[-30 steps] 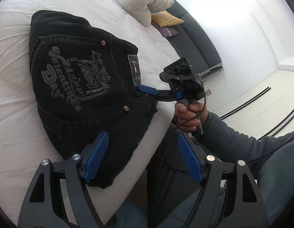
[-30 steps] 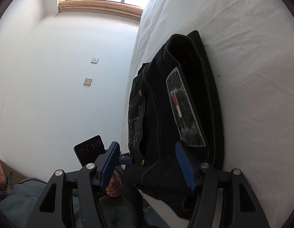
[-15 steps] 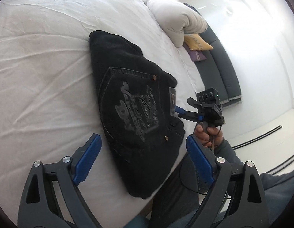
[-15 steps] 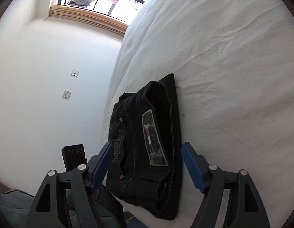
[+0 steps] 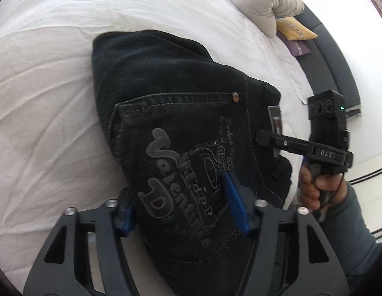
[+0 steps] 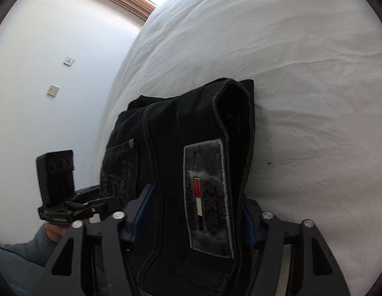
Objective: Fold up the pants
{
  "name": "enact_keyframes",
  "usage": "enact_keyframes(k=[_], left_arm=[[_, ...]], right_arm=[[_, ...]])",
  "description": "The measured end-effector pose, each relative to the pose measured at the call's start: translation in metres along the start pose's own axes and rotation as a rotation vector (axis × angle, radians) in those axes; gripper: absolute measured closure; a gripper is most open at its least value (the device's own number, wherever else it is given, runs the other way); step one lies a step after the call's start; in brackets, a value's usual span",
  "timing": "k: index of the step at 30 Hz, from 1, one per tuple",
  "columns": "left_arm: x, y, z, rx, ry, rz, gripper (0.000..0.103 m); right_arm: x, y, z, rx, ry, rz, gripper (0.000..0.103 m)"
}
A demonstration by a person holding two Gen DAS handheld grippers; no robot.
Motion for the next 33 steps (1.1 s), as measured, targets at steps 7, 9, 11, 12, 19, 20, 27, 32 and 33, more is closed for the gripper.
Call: enact_keyframes(k=[7, 9, 11, 12, 19, 20, 27, 32, 33], left_arm=[[0.01, -0.021, -0.013, -0.013, 0.01, -0.062, 0.078], [0.018, -0.033, -0.018, -0.008, 0.025, -0.085, 0.078], [0.035, -0.053, -0.018, 0.024, 0.051, -0.124, 0.078], [0.043, -0.063, -0.016, 0.039, 0.065, -0.145, 0.078], [0.109, -0.094, 0.041, 0.152, 0.112, -0.199, 0.077], [0.116, -0.093, 0.053, 0.166, 0.111, -0.197, 0.077], [0.129, -0.054, 0.114, 0.196, 0.079, -0.147, 0.061], [0.125, -0.043, 0.125, 0.213, 0.046, -0.175, 0.038], [0.125, -0.044, 0.123, 0.243, 0.056, -0.173, 0.032]], right_arm=[[0.0, -0.013, 0.038, -0.16, -0.091, -0.072, 0.081], [0.004, -0.018, 0.058, -0.164, -0.139, -0.088, 0.082], [0.012, -0.023, 0.077, -0.155, -0.18, -0.111, 0.082], [0.018, -0.025, 0.087, -0.14, -0.194, -0.125, 0.082], [0.088, -0.005, 0.126, -0.067, -0.238, -0.186, 0.082], [0.098, 0.004, 0.13, -0.062, -0.24, -0.183, 0.082], [0.137, 0.073, 0.108, -0.006, -0.14, -0.086, 0.076], [0.136, 0.081, 0.069, 0.092, 0.008, -0.086, 0.055], [0.134, 0.078, 0.066, 0.113, 0.019, -0.096, 0.053]])
Point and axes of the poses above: each gripper's, at about its wrist camera, not at the fingertips, and y roughly the way its jaws point, z to its left, x to its top, the point moved 9 cm from there along y, roughly the way its jaws point, and after that the axes turned 8 degrees about y, right-handed, at the moved point
